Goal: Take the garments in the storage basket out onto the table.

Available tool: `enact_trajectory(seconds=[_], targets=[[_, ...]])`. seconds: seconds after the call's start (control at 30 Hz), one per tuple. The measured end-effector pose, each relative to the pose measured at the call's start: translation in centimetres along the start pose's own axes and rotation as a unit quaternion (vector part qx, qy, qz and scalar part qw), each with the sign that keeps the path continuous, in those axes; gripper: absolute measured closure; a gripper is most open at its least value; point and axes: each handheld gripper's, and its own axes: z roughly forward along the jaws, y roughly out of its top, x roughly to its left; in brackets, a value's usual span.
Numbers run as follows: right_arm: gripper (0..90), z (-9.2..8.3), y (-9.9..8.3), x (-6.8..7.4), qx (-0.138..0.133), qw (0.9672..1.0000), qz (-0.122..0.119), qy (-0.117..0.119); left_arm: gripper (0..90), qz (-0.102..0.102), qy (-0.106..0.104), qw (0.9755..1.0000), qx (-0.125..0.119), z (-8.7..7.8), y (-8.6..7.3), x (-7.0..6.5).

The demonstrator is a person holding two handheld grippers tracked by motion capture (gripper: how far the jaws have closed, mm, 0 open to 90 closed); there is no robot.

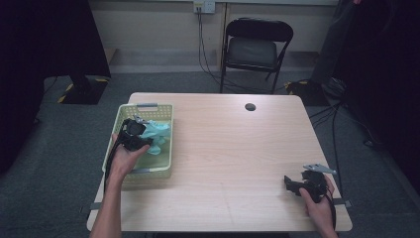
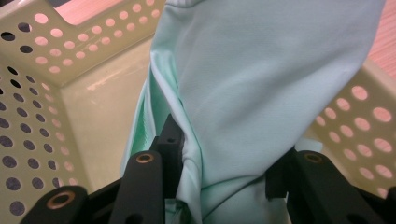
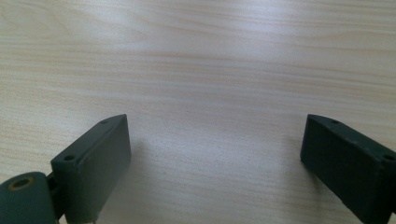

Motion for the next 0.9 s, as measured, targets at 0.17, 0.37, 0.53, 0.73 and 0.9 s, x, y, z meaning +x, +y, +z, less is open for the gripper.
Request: enact_trajectory(seconds=[0.17, 0.37, 0.53, 0.73, 0.9], targets=[[7.5, 0.0, 0.0, 0.0, 0.0, 1.0, 0.0, 0.0, 61.0, -0.013, -0.005, 0.9998, -0.016, 0.0, -0.3, -0.2], [7.4, 0.0, 0.0, 0.0, 0.0, 1.0, 0.0, 0.0, 60.9, -0.022, -0.015, 0.9993, -0.027, -0.3, -0.6, -0.2], [7.5, 0.0, 0.0, 0.0, 0.0, 1.0, 0.0, 0.0, 60.9, -0.033, -0.017, 0.9982, -0.047, -0.6, -0.9, -0.1], [7.4, 0.0, 0.0, 0.0, 0.0, 1.0, 0.0, 0.0, 60.9, -0.033, -0.014, 0.9972, -0.066, -1.5, -0.8, -0.1], [7.5, 0.0, 0.0, 0.0, 0.0, 1.0, 0.0, 0.0, 60.9, -0.04, -0.012, 0.9955, -0.085, -2.2, -1.0, 0.0]])
